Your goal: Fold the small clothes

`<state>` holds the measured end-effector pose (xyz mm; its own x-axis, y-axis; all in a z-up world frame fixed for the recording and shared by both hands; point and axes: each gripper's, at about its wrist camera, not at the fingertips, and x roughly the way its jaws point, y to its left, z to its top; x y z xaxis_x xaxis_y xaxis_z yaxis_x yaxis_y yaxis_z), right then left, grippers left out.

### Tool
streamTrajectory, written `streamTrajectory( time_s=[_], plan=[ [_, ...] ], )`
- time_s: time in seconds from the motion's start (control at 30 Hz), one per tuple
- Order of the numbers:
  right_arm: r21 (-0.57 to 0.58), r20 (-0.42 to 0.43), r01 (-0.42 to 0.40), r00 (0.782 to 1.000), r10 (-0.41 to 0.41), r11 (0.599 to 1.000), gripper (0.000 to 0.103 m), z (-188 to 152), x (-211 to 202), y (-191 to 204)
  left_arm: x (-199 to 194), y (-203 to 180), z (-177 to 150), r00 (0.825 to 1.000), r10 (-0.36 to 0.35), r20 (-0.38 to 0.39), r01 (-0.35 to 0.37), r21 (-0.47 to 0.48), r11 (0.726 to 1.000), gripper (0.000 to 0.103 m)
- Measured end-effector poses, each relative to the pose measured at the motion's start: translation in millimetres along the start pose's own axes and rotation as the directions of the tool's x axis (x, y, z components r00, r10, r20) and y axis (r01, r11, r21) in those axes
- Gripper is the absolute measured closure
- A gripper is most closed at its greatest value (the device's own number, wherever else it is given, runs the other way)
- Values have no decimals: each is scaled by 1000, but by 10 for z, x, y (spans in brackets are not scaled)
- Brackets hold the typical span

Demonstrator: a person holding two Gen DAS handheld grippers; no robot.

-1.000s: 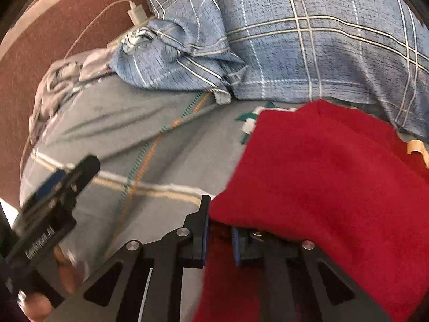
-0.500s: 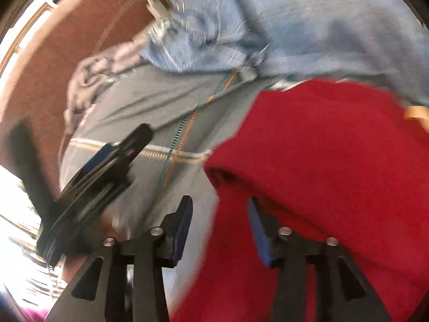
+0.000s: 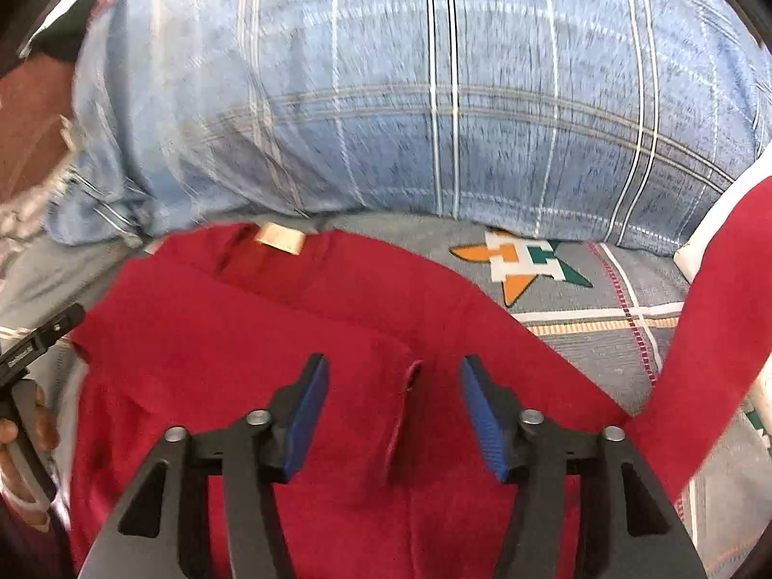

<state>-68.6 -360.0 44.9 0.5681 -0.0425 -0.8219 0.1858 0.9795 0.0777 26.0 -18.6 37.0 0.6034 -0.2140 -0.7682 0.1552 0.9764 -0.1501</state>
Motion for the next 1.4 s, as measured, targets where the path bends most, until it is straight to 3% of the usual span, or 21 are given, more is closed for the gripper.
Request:
streamTrajectory(
  time_s=[0.13,0.17,0.2,0.3,0.47,0.6,0.67,0.73,0.8,0.87,0.97,1.1,1.23,1.4],
  plan=[
    [-58,-19,28,999,-29,998,77,7,163,121,244,112,-88,997,4,-82,-7,-38,999,2],
    [-75,-13,33,999,-34,997,93,23,155,120,255,124,-98,997,1,-83,-5,-43,999,2],
    [-96,-10,34,999,-35,995,98,40,133,143,265,127,-102,997,3,-80,-7,-47,999,2],
    [-125,27,50,999,-47,991,98,95,15,188,262,83,-136,997,20,-73,-22,-37,999,2],
    [-154,91,146,987,-133,977,98,285,-8,255,245,-79,-193,997,54,-48,-53,22,998,2],
    [-159,-7,173,984,-176,972,98,230,239,246,257,-93,-182,997,70,-42,-68,43,997,2],
    [-162,-10,187,982,-191,969,96,155,240,226,263,-71,-182,997,60,-49,-59,31,998,2],
    [-111,-12,179,983,-181,978,89,157,166,156,276,-61,-182,997,56,-53,-55,21,998,2],
    [-67,-2,167,986,-167,984,75,161,24,117,265,-70,-191,997,62,-46,-61,25,998,2],
    [-54,37,116,993,-114,992,65,128,-175,177,258,-87,-202,997,69,-39,-68,32,997,2],
    [-105,38,28,999,-24,994,65,53,-312,396,252,-101,-212,997,77,-31,-76,37,996,2],
    [-145,-6,-12,1000,11,989,65,-6,-202,612,250,-103,-220,997,77,-28,-76,37,996,2],
    [-137,-68,13,997,-23,991,65,-28,77,621,254,-102,-222,997,74,-29,-73,36,997,2],
    [-126,-54,39,997,-46,991,64,-7,174,606,288,-101,-215,997,77,-32,-75,39,996,2]
  ],
)
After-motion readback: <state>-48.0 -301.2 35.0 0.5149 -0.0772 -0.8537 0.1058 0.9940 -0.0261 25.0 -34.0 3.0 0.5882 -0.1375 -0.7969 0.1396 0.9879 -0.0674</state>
